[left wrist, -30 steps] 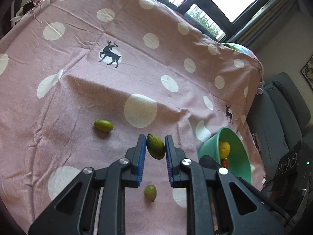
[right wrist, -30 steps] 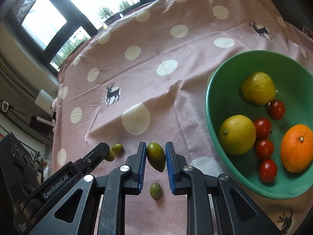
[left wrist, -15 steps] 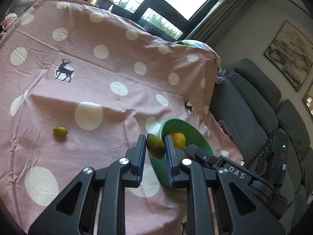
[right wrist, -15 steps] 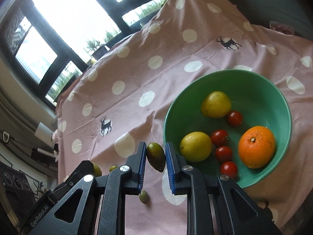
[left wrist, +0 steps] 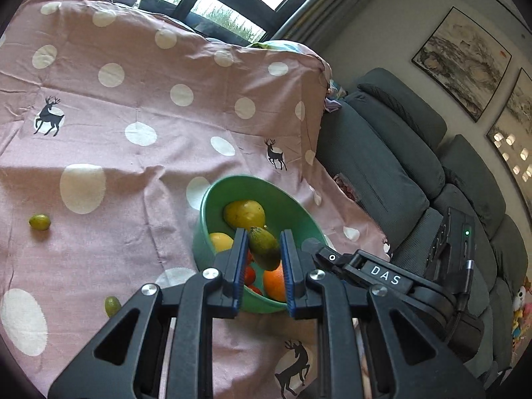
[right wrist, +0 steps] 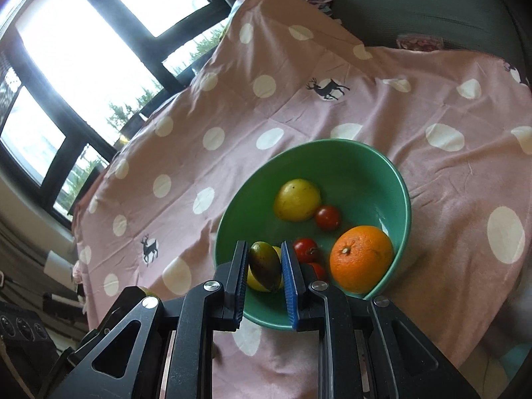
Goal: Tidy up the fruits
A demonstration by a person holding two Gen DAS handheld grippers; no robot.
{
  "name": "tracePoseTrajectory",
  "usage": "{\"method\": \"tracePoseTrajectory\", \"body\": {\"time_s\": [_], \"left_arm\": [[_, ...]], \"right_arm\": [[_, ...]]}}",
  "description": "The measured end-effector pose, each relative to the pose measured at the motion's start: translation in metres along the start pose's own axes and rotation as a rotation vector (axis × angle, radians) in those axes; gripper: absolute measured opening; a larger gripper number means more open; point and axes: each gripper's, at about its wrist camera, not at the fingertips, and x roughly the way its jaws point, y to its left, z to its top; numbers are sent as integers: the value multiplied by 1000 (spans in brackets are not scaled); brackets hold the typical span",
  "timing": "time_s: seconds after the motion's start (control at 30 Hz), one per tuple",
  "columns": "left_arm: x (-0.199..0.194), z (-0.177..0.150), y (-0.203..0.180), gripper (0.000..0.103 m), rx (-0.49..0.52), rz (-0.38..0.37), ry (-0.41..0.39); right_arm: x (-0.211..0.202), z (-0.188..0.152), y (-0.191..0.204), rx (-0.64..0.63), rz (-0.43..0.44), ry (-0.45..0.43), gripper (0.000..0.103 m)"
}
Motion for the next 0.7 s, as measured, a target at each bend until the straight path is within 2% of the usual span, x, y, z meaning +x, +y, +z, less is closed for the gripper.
{"method": "tracePoseTrajectory", "body": {"time_s": [0.3, 0.7], "left_arm": [[32, -4, -6, 19, 15, -40, 90], [56, -14, -8, 19, 48, -13, 165]], "right_arm": [[-1, 3, -21, 66, -37, -1, 22], [6, 4, -37, 109, -91, 30, 22]]}}
